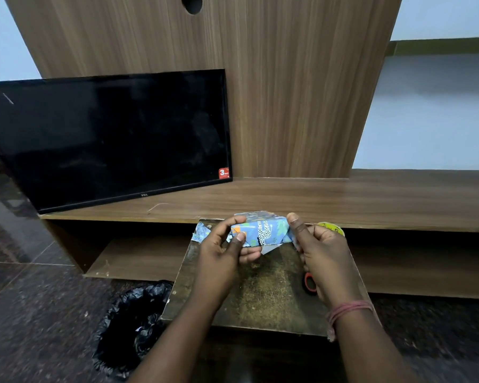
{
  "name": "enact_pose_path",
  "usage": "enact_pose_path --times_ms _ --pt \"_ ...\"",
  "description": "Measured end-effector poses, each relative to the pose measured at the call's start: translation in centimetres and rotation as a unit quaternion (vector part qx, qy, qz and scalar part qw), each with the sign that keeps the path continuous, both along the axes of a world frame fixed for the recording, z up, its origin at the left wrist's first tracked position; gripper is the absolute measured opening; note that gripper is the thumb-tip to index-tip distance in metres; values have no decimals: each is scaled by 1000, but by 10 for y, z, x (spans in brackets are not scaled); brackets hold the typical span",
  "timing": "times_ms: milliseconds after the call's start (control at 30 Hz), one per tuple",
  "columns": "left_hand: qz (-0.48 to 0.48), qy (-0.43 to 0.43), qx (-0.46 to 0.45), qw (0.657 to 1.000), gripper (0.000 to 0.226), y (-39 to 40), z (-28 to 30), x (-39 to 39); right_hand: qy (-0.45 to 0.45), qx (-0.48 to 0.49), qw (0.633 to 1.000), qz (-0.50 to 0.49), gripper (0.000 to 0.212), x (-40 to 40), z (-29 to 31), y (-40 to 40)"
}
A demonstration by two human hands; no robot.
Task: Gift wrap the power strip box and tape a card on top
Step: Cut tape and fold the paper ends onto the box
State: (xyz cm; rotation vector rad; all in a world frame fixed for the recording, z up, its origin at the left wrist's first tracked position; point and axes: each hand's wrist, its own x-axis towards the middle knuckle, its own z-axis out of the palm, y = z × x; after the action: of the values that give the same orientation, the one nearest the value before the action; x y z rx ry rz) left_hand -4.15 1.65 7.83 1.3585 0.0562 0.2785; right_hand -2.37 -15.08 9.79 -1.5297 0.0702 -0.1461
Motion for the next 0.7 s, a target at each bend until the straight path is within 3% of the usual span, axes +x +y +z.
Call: enact_pose_path --times_ms 200,700 --pt "-4 -5 27 1000 26 -3 -4 1 30 -10 998 -52 63 5 -8 9" --pt "-9 -3 45 999 26 -8 -7 -2 75 -29 994 -70 51 10 -7 5"
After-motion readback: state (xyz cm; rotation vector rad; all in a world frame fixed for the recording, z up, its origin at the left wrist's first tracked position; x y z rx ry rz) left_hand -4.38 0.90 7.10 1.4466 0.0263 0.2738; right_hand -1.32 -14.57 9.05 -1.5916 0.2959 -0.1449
